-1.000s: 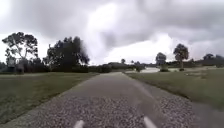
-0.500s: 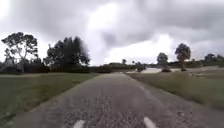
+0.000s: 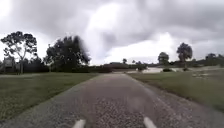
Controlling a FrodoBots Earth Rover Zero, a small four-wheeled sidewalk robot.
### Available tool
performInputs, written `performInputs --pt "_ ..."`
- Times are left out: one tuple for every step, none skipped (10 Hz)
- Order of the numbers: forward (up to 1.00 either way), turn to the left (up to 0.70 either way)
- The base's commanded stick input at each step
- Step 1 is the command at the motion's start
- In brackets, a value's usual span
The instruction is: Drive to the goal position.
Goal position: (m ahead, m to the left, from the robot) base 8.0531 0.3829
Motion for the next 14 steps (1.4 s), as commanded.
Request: performInputs --pt "0.7 0.0" --pt "0.7 0.0" --pt "0.7 0.0" --pt "0.7 0.0" --pt "0.7 0.0" --pt "0.7 0.0" --pt "0.7 0.0" --pt "0.7 0.0" --pt "0.7 0.0" --pt "0.7 0.0" --pt "0.7 0.0" --pt "0.7 0.0" --pt "0.7 0.0" --pt "0.7 0.0"
